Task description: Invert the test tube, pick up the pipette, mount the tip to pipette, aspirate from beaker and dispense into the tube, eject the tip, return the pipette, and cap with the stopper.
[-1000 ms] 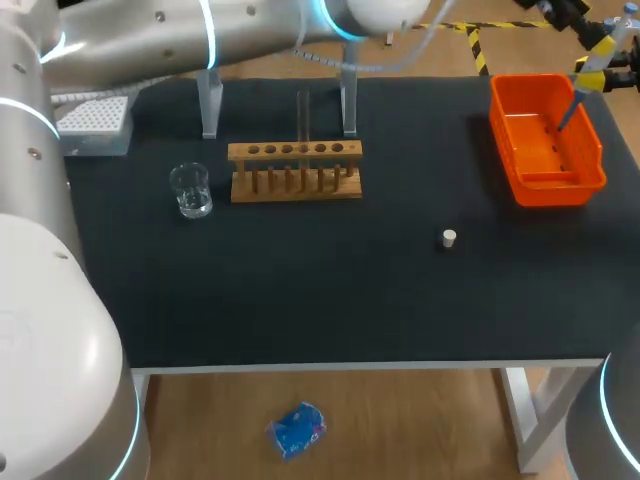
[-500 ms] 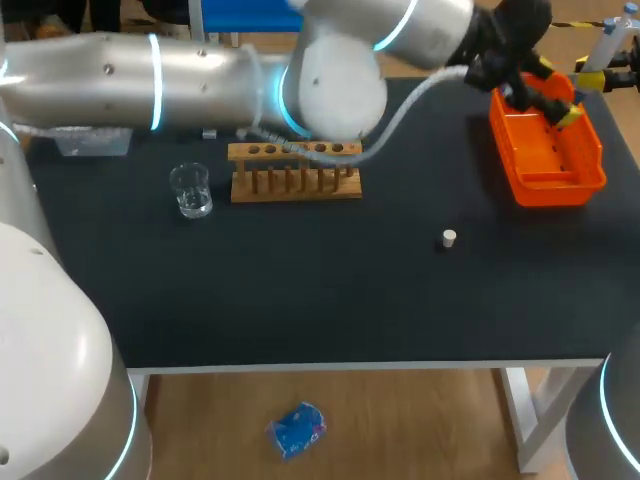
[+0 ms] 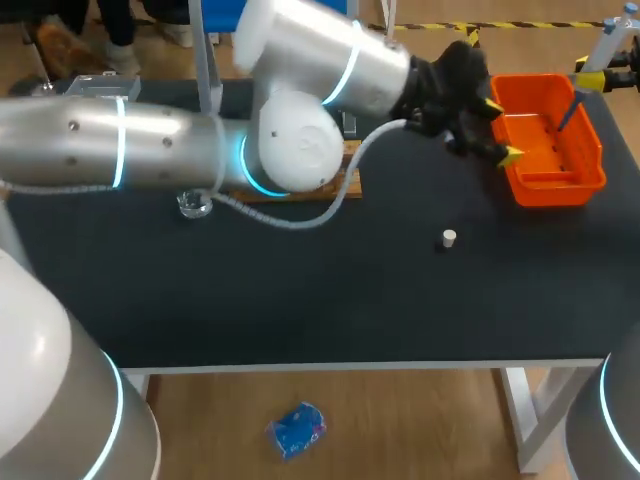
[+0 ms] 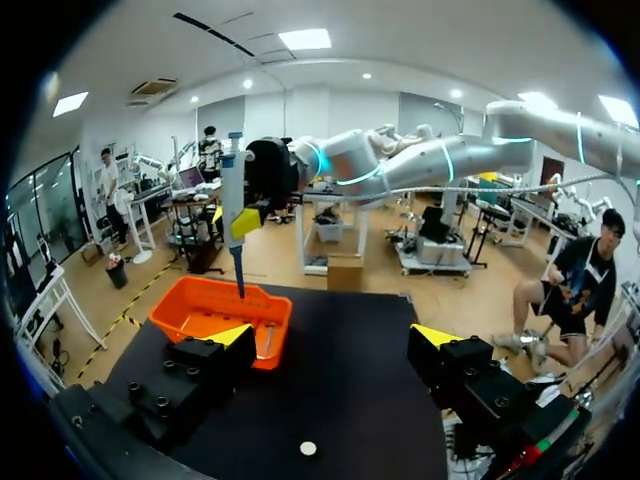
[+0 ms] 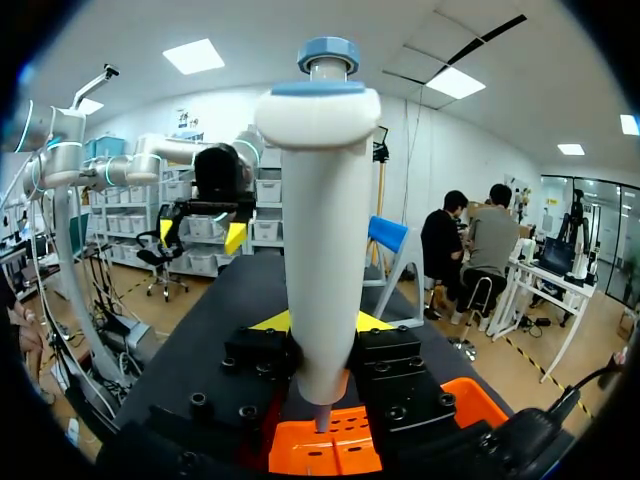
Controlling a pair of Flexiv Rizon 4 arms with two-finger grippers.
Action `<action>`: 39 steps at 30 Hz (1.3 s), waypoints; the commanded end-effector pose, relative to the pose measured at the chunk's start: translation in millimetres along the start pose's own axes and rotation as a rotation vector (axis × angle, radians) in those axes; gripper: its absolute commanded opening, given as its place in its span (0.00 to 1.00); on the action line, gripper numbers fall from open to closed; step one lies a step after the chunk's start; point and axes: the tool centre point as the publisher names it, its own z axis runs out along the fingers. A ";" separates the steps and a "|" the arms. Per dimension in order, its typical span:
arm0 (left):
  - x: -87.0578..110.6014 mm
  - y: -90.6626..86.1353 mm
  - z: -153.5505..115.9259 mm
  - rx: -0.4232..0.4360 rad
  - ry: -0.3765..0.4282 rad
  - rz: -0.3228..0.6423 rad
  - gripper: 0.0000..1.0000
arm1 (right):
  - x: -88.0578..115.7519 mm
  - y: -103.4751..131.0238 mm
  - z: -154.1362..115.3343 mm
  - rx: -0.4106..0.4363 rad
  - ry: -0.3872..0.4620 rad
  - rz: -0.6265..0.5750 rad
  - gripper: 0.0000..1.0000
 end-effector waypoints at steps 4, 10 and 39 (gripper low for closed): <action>-20.6 30.8 -21.9 0.286 0.017 0.050 1.00 | 0.7 1.0 -0.4 0.003 0.000 0.000 0.00; -20.1 39.0 -28.4 0.334 -0.008 0.055 1.00 | 0.7 1.0 -0.4 0.003 0.000 0.000 0.00; -1.6 48.6 -25.2 0.465 -0.069 0.038 1.00 | 0.7 1.0 -0.4 0.003 0.000 0.000 0.00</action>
